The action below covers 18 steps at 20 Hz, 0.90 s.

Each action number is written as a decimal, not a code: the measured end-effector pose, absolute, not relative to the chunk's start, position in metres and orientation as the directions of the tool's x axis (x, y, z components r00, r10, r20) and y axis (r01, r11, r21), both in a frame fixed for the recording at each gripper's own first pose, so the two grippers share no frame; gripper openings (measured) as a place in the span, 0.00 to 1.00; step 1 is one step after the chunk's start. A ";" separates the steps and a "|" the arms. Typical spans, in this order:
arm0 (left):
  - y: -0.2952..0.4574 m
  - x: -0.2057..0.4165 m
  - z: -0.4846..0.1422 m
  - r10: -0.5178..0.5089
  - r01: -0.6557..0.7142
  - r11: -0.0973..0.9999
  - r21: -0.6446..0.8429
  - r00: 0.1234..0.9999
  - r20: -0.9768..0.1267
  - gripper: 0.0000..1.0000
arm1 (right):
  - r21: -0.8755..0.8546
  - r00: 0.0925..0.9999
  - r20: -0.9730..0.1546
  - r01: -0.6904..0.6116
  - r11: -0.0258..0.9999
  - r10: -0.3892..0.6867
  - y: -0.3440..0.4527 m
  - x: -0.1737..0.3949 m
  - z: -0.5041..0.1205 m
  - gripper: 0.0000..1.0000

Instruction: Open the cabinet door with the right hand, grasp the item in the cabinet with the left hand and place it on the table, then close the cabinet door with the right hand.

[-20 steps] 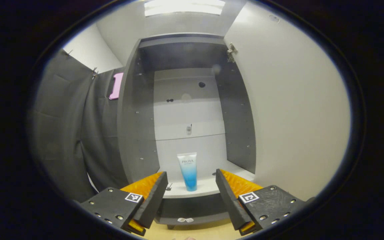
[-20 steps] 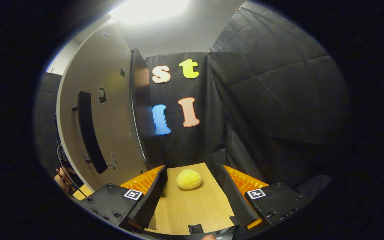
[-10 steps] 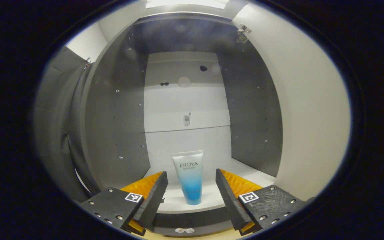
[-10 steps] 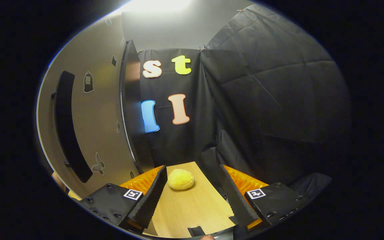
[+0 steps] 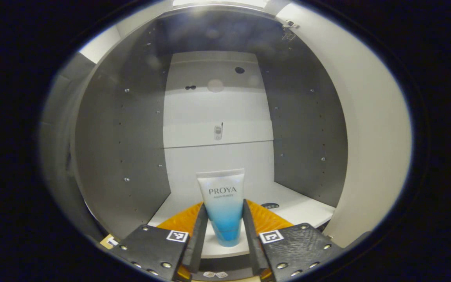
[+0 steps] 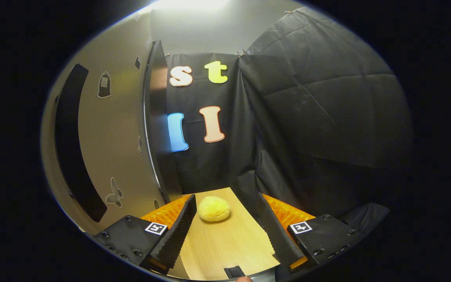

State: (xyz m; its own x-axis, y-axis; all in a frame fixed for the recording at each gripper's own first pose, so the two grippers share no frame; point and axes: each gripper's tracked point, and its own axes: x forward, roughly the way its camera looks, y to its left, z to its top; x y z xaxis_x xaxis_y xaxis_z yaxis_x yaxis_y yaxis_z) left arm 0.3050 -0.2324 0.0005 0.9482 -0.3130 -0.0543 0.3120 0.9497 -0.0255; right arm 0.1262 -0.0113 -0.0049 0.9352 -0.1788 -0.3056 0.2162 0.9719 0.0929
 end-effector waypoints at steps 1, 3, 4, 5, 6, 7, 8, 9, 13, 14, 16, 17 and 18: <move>-0.231 0.301 0.003 -0.319 0.318 0.948 -0.035 0.946 -0.053 0.53 | 0.096 0.937 -0.304 0.212 0.973 -0.174 -0.011 0.126 -0.005 0.98; -0.226 0.293 0.012 -0.318 0.316 0.948 -0.037 0.948 -0.035 0.47 | 0.104 0.940 -0.299 0.202 0.974 -0.163 -0.011 0.126 -0.003 0.98; -0.223 0.287 0.017 -0.310 0.309 0.950 -0.033 0.950 -0.023 0.53 | 0.110 0.942 -0.297 0.196 0.974 -0.157 -0.012 0.126 -0.002 0.98; -0.221 0.281 0.021 -0.304 0.304 0.952 -0.029 0.953 -0.010 0.53 | 0.116 0.944 -0.294 0.190 0.975 -0.149 -0.012 0.127 -0.002 0.98; -0.217 0.274 0.023 -0.300 0.300 0.954 -0.027 0.954 -0.002 0.50 | 0.122 0.946 -0.292 0.182 0.976 -0.140 -0.011 0.128 -0.001 0.98; -0.213 0.268 0.026 -0.290 0.291 0.956 -0.028 0.957 0.010 0.50 | 0.128 0.948 -0.289 0.173 0.977 -0.131 -0.011 0.127 -0.001 0.98; -0.208 0.261 0.029 -0.280 0.280 0.960 -0.028 0.960 0.020 0.51 | 0.133 0.951 -0.286 0.163 0.978 -0.120 -0.010 0.127 0.000 0.98; -0.203 0.253 0.031 -0.264 0.265 0.964 -0.028 0.964 0.024 0.53 | 0.134 0.953 -0.284 0.154 0.979 -0.111 -0.010 0.127 0.000 0.93; -0.191 0.227 0.044 -0.210 0.211 0.977 -0.032 0.977 0.032 0.53 | 0.101 0.959 -0.270 0.120 0.988 -0.089 -0.008 0.128 -0.001 0.98; -0.188 0.220 0.050 -0.195 0.196 0.980 -0.029 0.980 0.034 0.49 | 0.100 0.961 -0.266 0.105 0.989 -0.075 -0.005 0.128 -0.001 0.98; -0.183 0.202 0.063 -0.167 0.168 0.986 -0.022 0.985 0.032 0.50 | 0.098 0.963 -0.264 0.089 0.991 -0.060 -0.005 0.127 -0.003 0.93; -0.181 0.191 0.069 -0.156 0.157 0.987 -0.023 0.987 0.027 0.49 | 0.097 0.964 -0.262 0.081 0.992 -0.053 -0.005 0.128 -0.002 0.98; -0.177 0.194 0.062 -0.143 0.144 0.989 -0.026 0.989 0.022 0.49 | 0.099 0.965 -0.259 0.070 0.993 -0.042 -0.003 0.127 -0.002 0.93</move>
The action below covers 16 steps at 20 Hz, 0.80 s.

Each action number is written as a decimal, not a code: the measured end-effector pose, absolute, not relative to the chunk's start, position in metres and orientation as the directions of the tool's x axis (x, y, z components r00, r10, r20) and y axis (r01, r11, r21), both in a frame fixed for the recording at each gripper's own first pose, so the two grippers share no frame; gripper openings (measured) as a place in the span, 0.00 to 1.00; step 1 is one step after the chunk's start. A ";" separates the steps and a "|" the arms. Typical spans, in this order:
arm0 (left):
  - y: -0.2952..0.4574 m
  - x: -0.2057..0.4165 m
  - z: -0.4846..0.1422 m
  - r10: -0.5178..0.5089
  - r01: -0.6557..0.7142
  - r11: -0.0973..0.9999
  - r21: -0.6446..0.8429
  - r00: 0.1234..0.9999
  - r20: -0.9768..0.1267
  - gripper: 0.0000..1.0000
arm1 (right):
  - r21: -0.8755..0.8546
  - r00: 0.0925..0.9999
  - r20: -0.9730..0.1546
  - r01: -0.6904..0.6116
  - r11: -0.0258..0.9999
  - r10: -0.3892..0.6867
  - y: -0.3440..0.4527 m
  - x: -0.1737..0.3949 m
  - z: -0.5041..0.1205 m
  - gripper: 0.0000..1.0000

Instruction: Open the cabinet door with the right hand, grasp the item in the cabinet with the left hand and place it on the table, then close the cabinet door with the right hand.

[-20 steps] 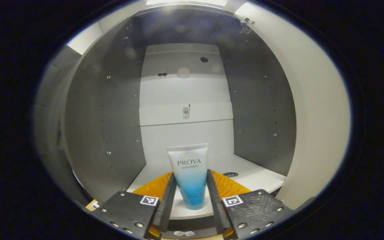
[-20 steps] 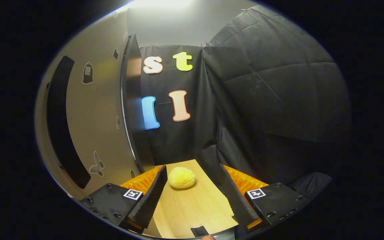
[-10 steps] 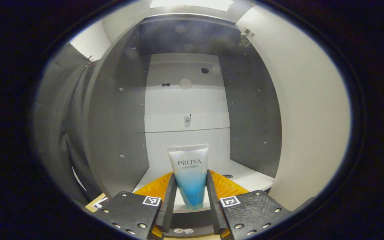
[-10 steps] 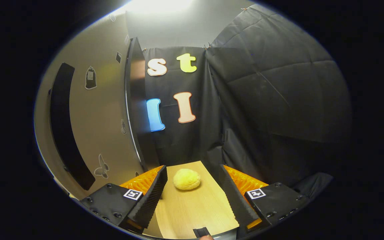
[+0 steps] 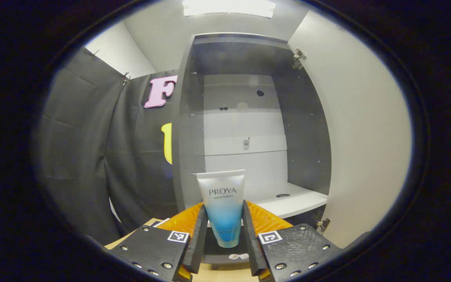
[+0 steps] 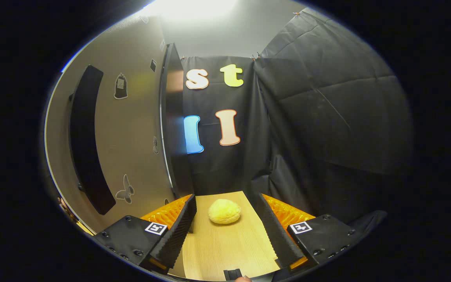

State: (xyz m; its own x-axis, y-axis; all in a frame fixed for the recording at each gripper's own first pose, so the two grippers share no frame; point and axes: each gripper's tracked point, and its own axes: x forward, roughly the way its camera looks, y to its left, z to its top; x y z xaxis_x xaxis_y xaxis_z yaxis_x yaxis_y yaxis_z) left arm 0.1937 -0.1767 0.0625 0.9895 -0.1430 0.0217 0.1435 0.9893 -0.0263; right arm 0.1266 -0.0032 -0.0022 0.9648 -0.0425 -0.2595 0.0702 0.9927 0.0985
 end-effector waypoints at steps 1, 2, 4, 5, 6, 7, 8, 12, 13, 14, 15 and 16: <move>-0.173 0.190 0.060 -0.128 0.129 0.991 -0.026 0.992 0.017 0.49 | 0.101 0.966 -0.257 0.062 0.993 -0.034 -0.002 0.126 -0.003 0.98; -0.166 0.186 0.054 -0.113 0.114 0.993 -0.023 0.993 0.012 0.48 | 0.103 0.967 -0.255 0.055 0.993 -0.027 -0.003 0.126 -0.002 0.98; -0.158 0.186 0.046 -0.092 0.092 0.996 -0.015 0.996 0.005 0.48 | 0.107 0.968 -0.251 0.042 0.993 -0.014 -0.003 0.124 -0.004 0.98; -0.156 0.182 0.043 -0.085 0.085 0.996 -0.012 0.996 0.000 0.47 | 0.110 0.968 -0.251 0.036 0.993 -0.007 -0.003 0.123 -0.005 0.98; -0.153 0.179 0.040 -0.078 0.078 0.997 -0.010 0.997 -0.004 0.47 | 0.110 0.967 -0.254 0.028 0.994 0.000 -0.003 0.122 -0.008 0.98; -0.151 0.175 0.036 -0.072 0.072 0.997 -0.008 0.997 -0.010 0.47 | 0.109 0.966 -0.258 0.022 0.994 0.007 -0.002 0.121 -0.010 0.98; -0.150 0.172 0.031 -0.068 0.068 0.998 -0.008 0.998 -0.018 0.47 | 0.108 0.965 -0.262 0.014 0.994 0.015 -0.001 0.120 -0.013 0.98; -0.150 0.157 0.012 -0.079 0.078 0.997 -0.014 0.995 -0.058 0.47 | 0.104 0.961 -0.273 -0.008 0.995 0.036 0.001 0.117 -0.018 0.98; -0.150 0.153 0.007 -0.082 0.081 0.997 -0.020 0.995 -0.064 0.47 | 0.098 0.961 -0.273 -0.010 0.995 0.037 0.000 0.115 -0.020 0.98; -0.151 0.150 0.002 -0.088 0.086 0.996 -0.026 0.994 -0.070 0.47 | 0.092 0.961 -0.273 -0.010 0.996 0.035 0.000 0.115 -0.023 0.98; -0.153 0.148 -0.003 -0.093 0.091 0.995 -0.032 0.993 -0.078 0.47 | 0.089 0.961 -0.275 -0.007 0.996 0.031 -0.001 0.113 -0.026 0.98; -0.153 0.144 -0.009 -0.099 0.096 0.995 -0.037 0.991 -0.088 0.47 | 0.092 0.960 -0.278 -0.005 0.996 0.030 -0.001 0.113 -0.028 0.98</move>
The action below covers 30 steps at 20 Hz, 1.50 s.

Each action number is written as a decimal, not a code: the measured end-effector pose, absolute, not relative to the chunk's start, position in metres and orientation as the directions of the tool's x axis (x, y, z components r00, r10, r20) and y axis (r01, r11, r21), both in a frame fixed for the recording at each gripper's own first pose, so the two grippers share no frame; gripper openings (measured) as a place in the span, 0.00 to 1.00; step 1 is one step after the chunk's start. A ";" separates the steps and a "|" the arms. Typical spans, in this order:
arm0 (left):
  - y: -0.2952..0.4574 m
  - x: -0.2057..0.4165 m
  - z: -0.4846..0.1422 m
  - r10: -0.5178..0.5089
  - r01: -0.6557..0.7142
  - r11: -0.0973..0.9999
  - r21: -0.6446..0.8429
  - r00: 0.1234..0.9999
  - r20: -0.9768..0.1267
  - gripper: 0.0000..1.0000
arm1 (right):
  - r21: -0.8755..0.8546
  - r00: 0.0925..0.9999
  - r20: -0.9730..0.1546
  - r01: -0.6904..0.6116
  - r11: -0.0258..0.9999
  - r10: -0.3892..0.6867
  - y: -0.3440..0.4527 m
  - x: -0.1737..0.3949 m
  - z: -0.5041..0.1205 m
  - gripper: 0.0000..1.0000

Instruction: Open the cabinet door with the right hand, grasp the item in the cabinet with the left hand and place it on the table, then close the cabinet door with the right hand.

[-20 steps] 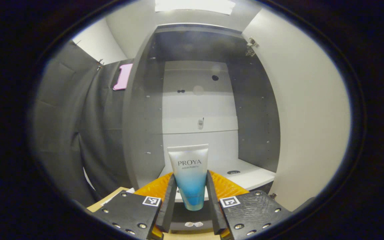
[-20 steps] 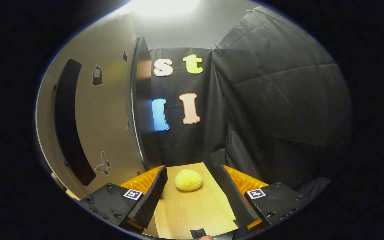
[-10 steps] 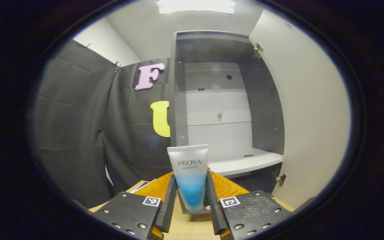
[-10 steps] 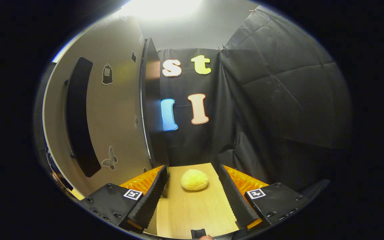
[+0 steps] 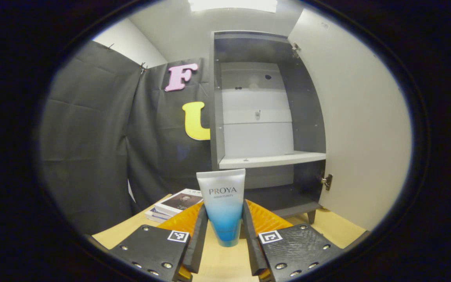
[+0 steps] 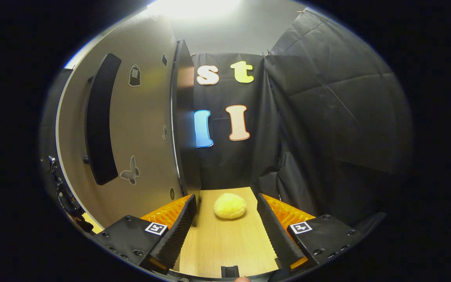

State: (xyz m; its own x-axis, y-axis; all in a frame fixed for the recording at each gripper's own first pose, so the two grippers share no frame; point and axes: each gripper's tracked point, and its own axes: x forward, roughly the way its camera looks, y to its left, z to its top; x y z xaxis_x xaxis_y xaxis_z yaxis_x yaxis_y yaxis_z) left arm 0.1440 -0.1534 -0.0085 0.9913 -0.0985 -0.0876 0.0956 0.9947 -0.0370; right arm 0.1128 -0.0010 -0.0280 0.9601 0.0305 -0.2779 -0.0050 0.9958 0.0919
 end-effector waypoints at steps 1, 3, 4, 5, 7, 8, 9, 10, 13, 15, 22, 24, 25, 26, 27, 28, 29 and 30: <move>-0.154 0.141 -0.014 -0.102 0.099 0.994 -0.038 0.990 -0.098 0.47 | 0.095 0.959 -0.281 -0.001 0.995 0.028 -0.001 0.112 -0.030 0.98; -0.156 0.135 -0.023 -0.114 0.110 0.993 -0.037 0.987 -0.111 0.47 | 0.090 0.960 -0.281 0.012 0.996 0.014 -0.003 0.110 -0.036 0.98; -0.156 0.133 -0.030 -0.122 0.119 0.992 -0.036 0.985 -0.119 0.50 | 0.087 0.959 -0.282 0.020 0.996 0.006 -0.005 0.110 -0.038 0.98; -0.157 0.131 -0.036 -0.130 0.127 0.991 -0.033 0.983 -0.128 0.47 | 0.087 0.958 -0.287 0.026 0.996 0.000 -0.006 0.109 -0.041 0.98; -0.158 0.122 -0.047 -0.140 0.137 0.990 -0.024 0.978 -0.153 0.50 | 0.093 0.954 -0.300 0.032 0.995 -0.003 -0.007 0.107 -0.045 0.98; -0.157 0.120 -0.053 -0.142 0.140 0.990 -0.023 0.976 -0.166 0.53 | 0.091 0.953 -0.304 0.032 0.995 -0.003 -0.006 0.106 -0.045 0.98; -0.158 0.118 -0.058 -0.143 0.142 0.990 -0.023 0.973 -0.180 0.47 | 0.083 0.952 -0.307 0.035 0.996 -0.007 -0.007 0.104 -0.046 0.98; -0.158 0.116 -0.063 -0.143 0.141 0.990 -0.024 0.970 -0.194 0.47 | 0.071 0.952 -0.307 0.037 0.997 -0.014 -0.009 0.102 -0.046 0.98; -0.158 0.110 -0.075 -0.140 0.138 0.990 -0.021 0.967 -0.215 0.49 | 0.057 0.949 -0.314 0.037 0.998 -0.017 -0.010 0.100 -0.048 0.98; -0.158 0.106 -0.083 -0.139 0.139 0.990 -0.017 0.963 -0.231 0.50 | 0.066 0.945 -0.328 0.036 0.997 -0.012 -0.007 0.099 -0.054 0.98; -0.162 0.090 -0.111 -0.144 0.145 0.989 -0.017 0.944 -0.297 0.53 | 0.052 0.936 -0.353 0.022 0.998 -0.003 -0.004 0.099 -0.061 0.98; -0.163 0.085 -0.115 -0.140 0.139 0.990 -0.025 0.939 -0.313 0.53 | 0.046 0.935 -0.355 0.016 0.999 0.001 -0.003 0.099 -0.062 0.98; -0.163 0.083 -0.116 -0.138 0.136 0.990 -0.028 0.938 -0.319 0.47 | 0.043 0.935 -0.355 0.014 0.999 0.002 -0.003 0.099 -0.062 0.98; -0.163 0.084 -0.114 -0.136 0.135 0.991 -0.025 0.942 -0.306 0.47 | 0.043 0.935 -0.355 0.011 0.999 0.005 -0.002 0.099 -0.062 0.98; -0.164 0.085 -0.116 -0.138 0.136 0.990 -0.028 0.941 -0.310 0.47 | 0.045 0.934 -0.356 0.008 0.999 0.008 -0.001 0.100 -0.062 0.98; -0.163 0.083 -0.116 -0.136 0.134 0.991 -0.027 0.942 -0.306 0.47 | 0.047 0.935 -0.356 0.006 0.999 0.011 0.000 0.101 -0.061 0.98; -0.163 0.084 -0.117 -0.134 0.132 0.991 -0.025 0.941 -0.310 0.47 | 0.047 0.935 -0.354 0.005 0.999 0.012 0.000 0.102 -0.061 0.98; -0.162 0.082 -0.116 -0.132 0.131 0.991 -0.024 0.942 -0.309 0.49 | 0.048 0.936 -0.352 0.003 0.999 0.014 0.001 0.103 -0.061 0.98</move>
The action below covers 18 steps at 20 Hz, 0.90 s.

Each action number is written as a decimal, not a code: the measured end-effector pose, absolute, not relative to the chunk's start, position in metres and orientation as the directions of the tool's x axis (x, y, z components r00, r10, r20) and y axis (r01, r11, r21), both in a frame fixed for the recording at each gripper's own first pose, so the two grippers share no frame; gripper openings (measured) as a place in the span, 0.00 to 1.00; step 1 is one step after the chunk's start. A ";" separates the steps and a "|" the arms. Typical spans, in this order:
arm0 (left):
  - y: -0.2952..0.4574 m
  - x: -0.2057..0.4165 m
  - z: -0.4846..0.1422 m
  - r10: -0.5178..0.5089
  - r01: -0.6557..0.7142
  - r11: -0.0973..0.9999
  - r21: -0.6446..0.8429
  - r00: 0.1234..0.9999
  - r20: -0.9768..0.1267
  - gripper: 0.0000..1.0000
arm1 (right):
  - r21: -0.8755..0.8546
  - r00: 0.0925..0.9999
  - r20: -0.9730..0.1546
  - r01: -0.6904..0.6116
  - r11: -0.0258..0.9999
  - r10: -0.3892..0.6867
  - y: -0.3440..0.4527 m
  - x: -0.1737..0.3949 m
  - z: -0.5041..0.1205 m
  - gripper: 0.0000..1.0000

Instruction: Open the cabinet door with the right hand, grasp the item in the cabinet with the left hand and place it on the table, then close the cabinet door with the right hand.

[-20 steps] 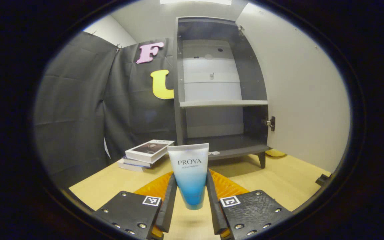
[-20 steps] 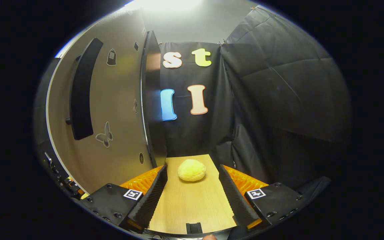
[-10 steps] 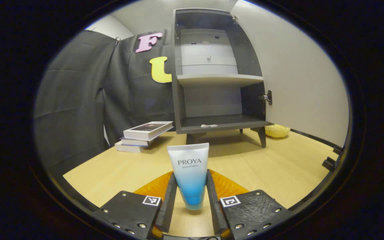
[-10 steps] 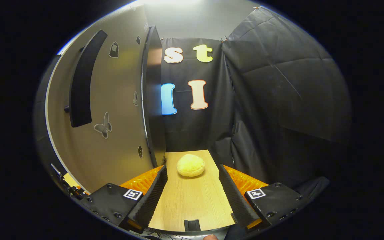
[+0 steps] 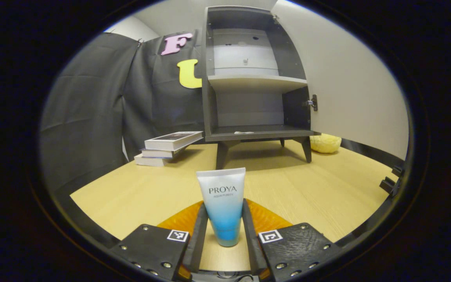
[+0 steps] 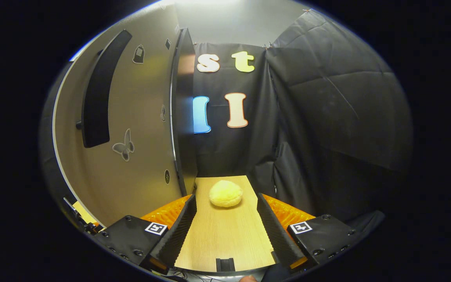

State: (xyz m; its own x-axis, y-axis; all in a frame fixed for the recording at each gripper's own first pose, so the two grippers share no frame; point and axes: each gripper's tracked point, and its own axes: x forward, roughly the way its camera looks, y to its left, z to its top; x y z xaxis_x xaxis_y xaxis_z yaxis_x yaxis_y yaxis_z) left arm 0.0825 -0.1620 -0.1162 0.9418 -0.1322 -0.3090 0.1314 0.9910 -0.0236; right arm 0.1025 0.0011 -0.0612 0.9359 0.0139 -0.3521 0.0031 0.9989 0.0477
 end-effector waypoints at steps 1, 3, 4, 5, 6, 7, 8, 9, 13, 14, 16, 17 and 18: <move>-0.162 0.082 -0.116 -0.130 0.130 0.991 -0.022 0.941 -0.312 0.52 | 0.049 0.937 -0.350 0.001 0.999 0.016 0.003 0.104 -0.061 0.98; -0.161 0.079 -0.117 -0.123 0.124 0.992 -0.016 0.940 -0.318 0.57 | 0.054 0.936 -0.351 -0.004 0.999 0.023 0.005 0.105 -0.062 0.98; -0.160 0.078 -0.117 -0.118 0.120 0.993 -0.013 0.940 -0.319 0.57 | 0.055 0.936 -0.350 -0.006 0.998 0.025 0.005 0.106 -0.062 0.98; -0.159 0.078 -0.117 -0.115 0.118 0.993 -0.010 0.940 -0.322 0.53 | 0.056 0.936 -0.350 -0.007 0.998 0.026 0.006 0.106 -0.063 0.98; -0.159 0.077 -0.117 -0.111 0.116 0.993 -0.006 0.940 -0.323 0.57 | 0.058 0.936 -0.350 -0.008 0.998 0.028 0.006 0.107 -0.063 0.98; -0.158 0.077 -0.116 -0.107 0.113 0.994 -0.002 0.941 -0.321 0.64 | 0.061 0.936 -0.350 -0.009 0.998 0.030 0.007 0.107 -0.063 0.98; -0.158 0.077 -0.116 -0.104 0.110 0.994 0.000 0.941 -0.322 0.71 | 0.064 0.937 -0.349 -0.009 0.998 0.031 0.007 0.108 -0.063 0.98; -0.158 0.077 -0.116 -0.099 0.105 0.994 0.001 0.941 -0.324 0.79 | 0.067 0.937 -0.348 -0.008 0.998 0.031 0.007 0.108 -0.063 0.98; -0.155 0.075 -0.109 -0.075 0.084 0.996 0.013 0.940 -0.332 0.79 | 0.074 0.941 -0.338 -0.005 0.997 0.029 0.002 0.108 -0.058 0.98; -0.154 0.075 -0.105 -0.070 0.080 0.997 0.018 0.942 -0.328 0.79 | 0.078 0.943 -0.332 -0.005 0.997 0.030 0.001 0.108 -0.054 0.98; -0.152 0.076 -0.091 -0.063 0.075 0.997 0.028 0.951 -0.302 0.79 | 0.085 0.948 -0.318 -0.004 0.996 0.031 -0.004 0.110 -0.047 0.98; -0.150 0.079 -0.082 -0.059 0.072 0.997 0.036 0.957 -0.285 0.76 | 0.087 0.950 -0.311 -0.004 0.996 0.031 -0.005 0.111 -0.044 0.98; -0.148 0.080 -0.075 -0.053 0.068 0.997 0.046 0.962 -0.268 0.79 | 0.089 0.952 -0.304 -0.006 0.996 0.033 -0.007 0.114 -0.039 0.98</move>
